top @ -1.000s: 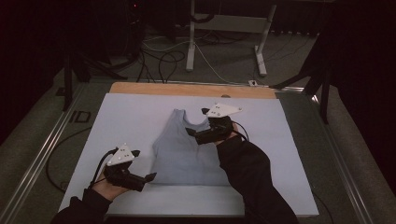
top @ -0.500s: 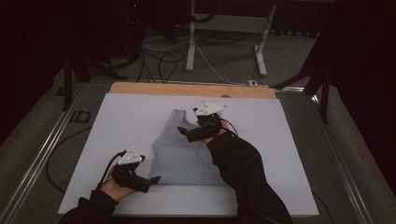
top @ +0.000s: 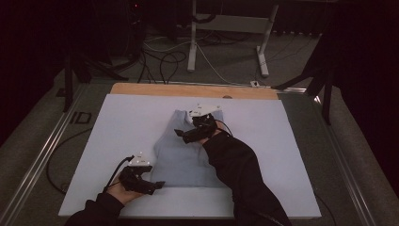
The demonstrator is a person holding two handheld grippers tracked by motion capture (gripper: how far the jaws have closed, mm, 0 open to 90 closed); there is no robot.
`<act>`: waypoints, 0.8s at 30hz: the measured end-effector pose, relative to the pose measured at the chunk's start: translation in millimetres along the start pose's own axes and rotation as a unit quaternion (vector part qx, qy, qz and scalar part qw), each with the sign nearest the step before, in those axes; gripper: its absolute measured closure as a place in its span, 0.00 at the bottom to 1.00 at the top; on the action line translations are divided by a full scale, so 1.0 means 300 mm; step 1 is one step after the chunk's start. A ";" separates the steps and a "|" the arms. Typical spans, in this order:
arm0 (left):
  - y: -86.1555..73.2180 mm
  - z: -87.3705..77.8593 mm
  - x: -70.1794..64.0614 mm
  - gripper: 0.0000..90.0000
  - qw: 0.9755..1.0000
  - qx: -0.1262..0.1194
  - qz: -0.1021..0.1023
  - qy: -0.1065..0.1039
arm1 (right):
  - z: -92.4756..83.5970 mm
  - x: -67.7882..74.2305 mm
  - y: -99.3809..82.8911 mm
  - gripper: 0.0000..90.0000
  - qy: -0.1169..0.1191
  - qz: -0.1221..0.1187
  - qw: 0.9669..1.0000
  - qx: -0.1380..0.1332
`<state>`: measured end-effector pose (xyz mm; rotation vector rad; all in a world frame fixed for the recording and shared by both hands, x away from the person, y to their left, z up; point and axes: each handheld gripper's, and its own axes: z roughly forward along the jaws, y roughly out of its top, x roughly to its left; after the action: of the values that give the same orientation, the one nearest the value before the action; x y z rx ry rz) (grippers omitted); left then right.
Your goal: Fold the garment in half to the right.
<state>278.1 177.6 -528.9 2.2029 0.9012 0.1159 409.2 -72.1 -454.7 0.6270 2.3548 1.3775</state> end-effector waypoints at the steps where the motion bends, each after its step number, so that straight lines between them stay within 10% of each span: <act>1: 0.002 0.000 0.000 0.23 1.000 -0.001 -0.002 -0.002 | 0.006 -0.001 0.003 0.09 0.003 -0.001 1.000 0.000; 8: 0.007 -0.003 -0.001 0.40 0.999 -0.008 -0.019 -0.024 | 0.059 -0.009 0.027 0.09 0.003 -0.007 1.000 0.011; 24: 0.017 -0.006 -0.041 0.85 0.998 -0.004 -0.060 0.007 | 0.199 -0.084 0.049 0.13 -0.017 0.017 0.999 0.034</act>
<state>271.2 168.4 -522.1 2.1371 1.0370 0.0772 463.1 -35.8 -468.2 0.7067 2.3816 1.2954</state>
